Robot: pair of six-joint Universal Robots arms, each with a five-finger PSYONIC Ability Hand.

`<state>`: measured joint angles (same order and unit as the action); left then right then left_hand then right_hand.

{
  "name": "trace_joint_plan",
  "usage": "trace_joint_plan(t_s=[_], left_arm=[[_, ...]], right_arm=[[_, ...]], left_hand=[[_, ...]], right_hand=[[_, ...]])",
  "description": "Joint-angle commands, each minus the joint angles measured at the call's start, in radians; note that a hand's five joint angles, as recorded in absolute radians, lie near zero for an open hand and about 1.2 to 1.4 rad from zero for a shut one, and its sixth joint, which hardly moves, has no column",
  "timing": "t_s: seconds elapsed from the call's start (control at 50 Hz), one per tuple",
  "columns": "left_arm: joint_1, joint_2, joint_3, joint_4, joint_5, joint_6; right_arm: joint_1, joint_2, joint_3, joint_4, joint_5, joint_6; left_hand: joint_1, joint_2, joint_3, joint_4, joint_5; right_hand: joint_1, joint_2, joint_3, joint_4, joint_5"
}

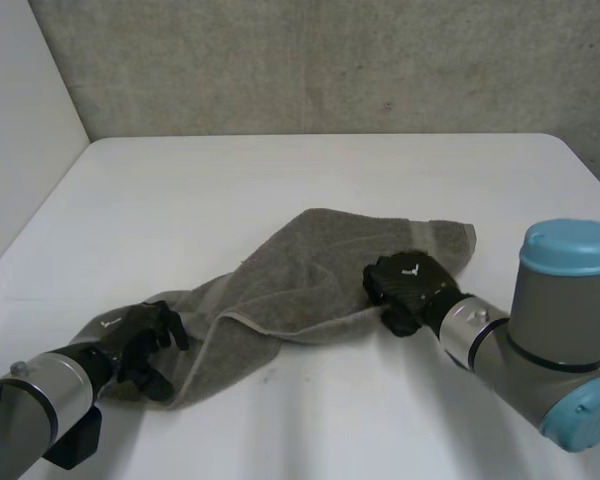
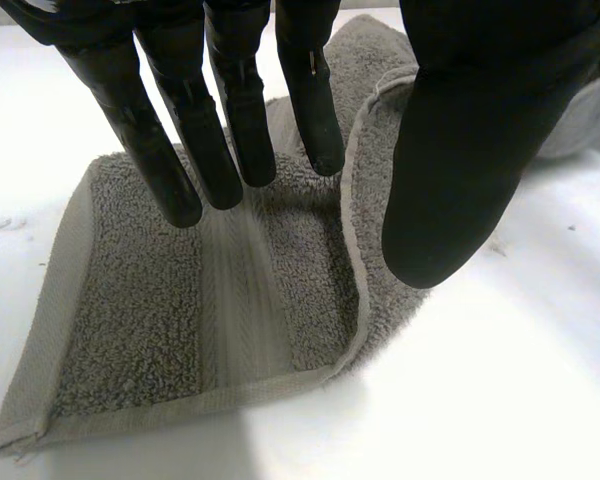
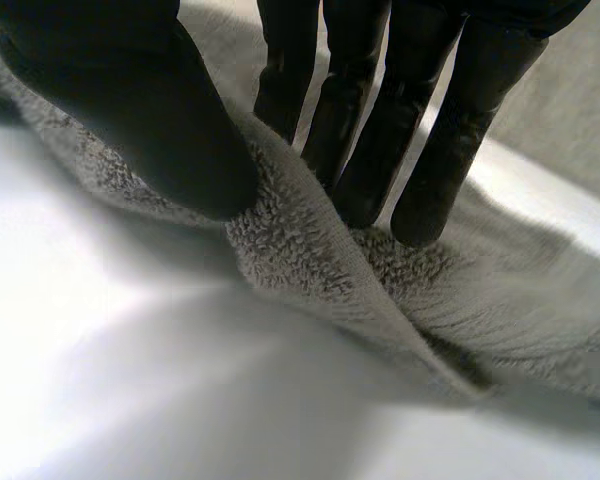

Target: Fold the towel.

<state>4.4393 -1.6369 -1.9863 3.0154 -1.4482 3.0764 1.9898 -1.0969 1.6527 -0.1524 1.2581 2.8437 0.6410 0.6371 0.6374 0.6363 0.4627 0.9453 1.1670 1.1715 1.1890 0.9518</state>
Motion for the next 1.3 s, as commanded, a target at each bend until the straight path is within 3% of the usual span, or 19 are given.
trace_joint_plan(t_s=[0.02, 0.7, 0.74, 0.76, 0.78, 0.82, 0.84, 0.96, 1.1, 1.18, 1.3], left_arm=[[-0.006, -0.037, 0.003, 0.051, -0.008, -0.001], [-0.155, -0.254, 0.107, 0.168, -0.109, 0.01], [-0.159, -0.258, 0.11, 0.169, -0.123, 0.015], [-0.163, -0.259, 0.112, 0.172, -0.142, 0.019], [-0.163, -0.259, 0.112, 0.172, -0.143, 0.019], [-0.164, -0.25, 0.11, 0.191, -0.178, 0.024], [-0.164, -0.242, 0.11, 0.197, -0.184, 0.027], [-0.159, -0.201, 0.118, 0.197, -0.189, 0.131], [-0.141, -0.193, 0.123, 0.171, -0.189, 0.322], [-0.124, -0.242, 0.167, 0.134, -0.19, 0.47], [-0.107, -0.32, 0.293, 0.123, -0.193, 0.544]], right_arm=[[-0.008, -0.093, 0.004, 0.013, 0.006, 0.005], [-0.08, -0.454, -0.09, 0.119, 0.006, 0.074], [-0.091, -0.457, -0.09, 0.12, 0.003, 0.074], [-0.098, -0.457, -0.09, 0.123, 0.001, 0.072], [-0.103, -0.456, -0.09, 0.135, -0.005, 0.066], [-0.108, -0.455, -0.091, 0.154, -0.009, 0.062], [-0.117, -0.454, -0.099, 0.184, -0.014, 0.056], [-0.129, -0.31, -0.134, 0.344, -0.037, -0.087], [-0.115, -0.151, -0.198, 0.58, -0.017, -0.441], [-0.115, -0.065, -0.249, 0.599, -0.003, -0.464], [-0.086, 0.063, -0.413, 0.597, 0.047, -0.483]], left_hand=[[0.072, 0.076, 0.075, 0.076, 0.075], [0.095, 0.099, 0.099, 0.1, 0.099], [0.16, 0.164, 0.163, 0.164, 0.163], [0.36, 0.364, 0.364, 0.365, 0.364], [0.362, 0.366, 0.366, 0.367, 0.366], [0.754, 0.758, 0.757, 0.759, 0.758], [0.755, 0.759, 0.759, 0.76, 0.759], [0.755, 0.759, 0.759, 0.76, 0.759], [0.755, 0.759, 0.759, 0.76, 0.759], [0.755, 0.759, 0.759, 0.76, 0.759], [0.755, 0.759, 0.759, 0.76, 0.759]], right_hand=[[0.451, 0.229, 0.225, 0.207, 0.27], [0.451, 0.229, 0.225, 0.207, 0.27], [0.451, 0.229, 0.225, 0.207, 0.27], [0.451, 0.229, 0.225, 0.207, 0.27], [0.451, 0.229, 0.225, 0.207, 0.27], [0.451, 0.229, 0.225, 0.207, 0.27], [0.451, 0.229, 0.225, 0.207, 0.27], [0.451, 0.229, 0.225, 0.207, 0.27], [0.451, 0.229, 0.225, 0.207, 0.27], [0.451, 0.229, 0.225, 0.207, 0.27], [0.451, 0.229, 0.225, 0.207, 0.27]])
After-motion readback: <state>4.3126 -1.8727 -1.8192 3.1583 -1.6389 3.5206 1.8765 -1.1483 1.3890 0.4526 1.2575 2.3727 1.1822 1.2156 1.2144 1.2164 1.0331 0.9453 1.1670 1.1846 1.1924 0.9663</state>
